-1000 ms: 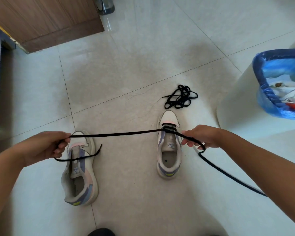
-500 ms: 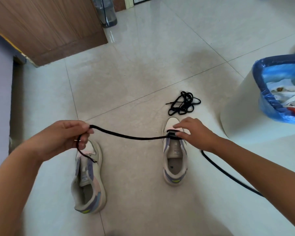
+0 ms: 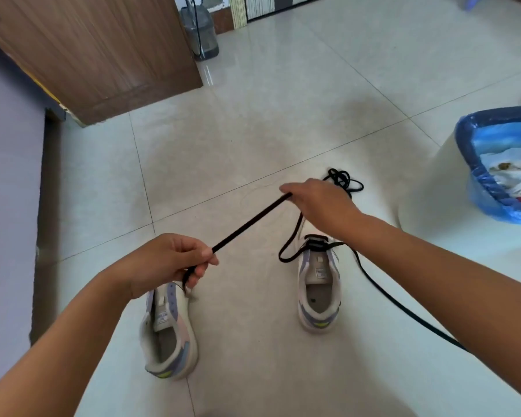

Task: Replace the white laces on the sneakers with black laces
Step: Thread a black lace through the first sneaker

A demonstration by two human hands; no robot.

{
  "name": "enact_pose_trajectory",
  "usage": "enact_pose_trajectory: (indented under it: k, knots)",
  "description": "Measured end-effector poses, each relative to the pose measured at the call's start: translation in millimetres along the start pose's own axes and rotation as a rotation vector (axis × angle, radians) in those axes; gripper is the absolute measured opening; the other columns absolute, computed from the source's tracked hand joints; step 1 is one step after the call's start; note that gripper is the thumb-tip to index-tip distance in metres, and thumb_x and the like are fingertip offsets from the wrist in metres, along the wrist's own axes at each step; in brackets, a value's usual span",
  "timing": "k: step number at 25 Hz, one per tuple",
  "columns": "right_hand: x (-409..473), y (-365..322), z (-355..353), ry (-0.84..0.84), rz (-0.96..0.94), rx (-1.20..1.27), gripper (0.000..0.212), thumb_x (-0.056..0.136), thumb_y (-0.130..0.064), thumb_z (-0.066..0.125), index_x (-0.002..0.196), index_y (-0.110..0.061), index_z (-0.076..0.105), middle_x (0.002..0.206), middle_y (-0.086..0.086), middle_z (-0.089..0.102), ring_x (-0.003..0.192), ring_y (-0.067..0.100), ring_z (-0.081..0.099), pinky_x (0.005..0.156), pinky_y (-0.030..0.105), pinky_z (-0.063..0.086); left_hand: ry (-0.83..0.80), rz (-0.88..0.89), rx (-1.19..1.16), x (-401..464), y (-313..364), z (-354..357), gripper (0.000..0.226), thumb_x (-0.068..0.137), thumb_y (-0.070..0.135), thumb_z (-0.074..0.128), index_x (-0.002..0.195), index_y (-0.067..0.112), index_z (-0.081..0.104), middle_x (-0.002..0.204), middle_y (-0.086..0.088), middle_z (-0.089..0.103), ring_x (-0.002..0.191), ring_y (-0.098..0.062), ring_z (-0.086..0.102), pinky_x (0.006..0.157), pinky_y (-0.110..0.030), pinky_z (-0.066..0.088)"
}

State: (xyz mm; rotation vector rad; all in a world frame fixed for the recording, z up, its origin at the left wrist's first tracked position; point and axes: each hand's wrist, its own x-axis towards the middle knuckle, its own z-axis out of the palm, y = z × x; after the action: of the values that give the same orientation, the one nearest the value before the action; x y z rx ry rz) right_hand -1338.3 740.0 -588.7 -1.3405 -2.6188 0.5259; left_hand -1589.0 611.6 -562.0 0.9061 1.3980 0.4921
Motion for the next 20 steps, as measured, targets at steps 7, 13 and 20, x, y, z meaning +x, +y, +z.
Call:
enact_pose_trajectory:
  k: [7,13,20]
  knots:
    - [17.8,-3.1,-6.2,-0.141,0.169,0.788,0.047,0.09,-0.029,0.061,0.135,-0.028,0.049,0.13,-0.006,0.054,0.119,0.004,0.046,0.097,0.019,0.036,-0.083,-0.335,0.039,22.5,-78.6,30.3,0.014,0.091,0.009,0.058,0.088,0.001,0.069,0.082,-0.014,0.071,0.069,-0.017,0.066,0.078,-0.035,0.056]
    - [-21.8,47.1,45.5,-0.424,0.416,0.234,0.022,0.091,-0.013,0.055,0.077,0.001,0.066,0.08,0.01,0.061,0.073,0.018,0.055,0.066,0.024,0.044,0.234,-0.177,-0.524,85.8,-68.6,110.9,0.013,0.091,0.011,0.058,0.095,0.004,0.068,0.079,-0.003,0.06,0.067,-0.01,0.051,0.059,-0.018,0.045]
    - [-51.8,44.0,87.4,-0.28,0.425,0.327,0.016,0.085,-0.01,0.056,0.087,-0.007,0.072,0.085,0.003,0.066,0.08,0.016,0.055,0.062,0.021,0.038,0.468,-0.107,-0.679,138.6,-46.7,149.4,0.008,0.086,-0.005,0.062,0.08,0.0,0.059,0.075,-0.01,0.062,0.058,-0.012,0.065,0.062,-0.016,0.056]
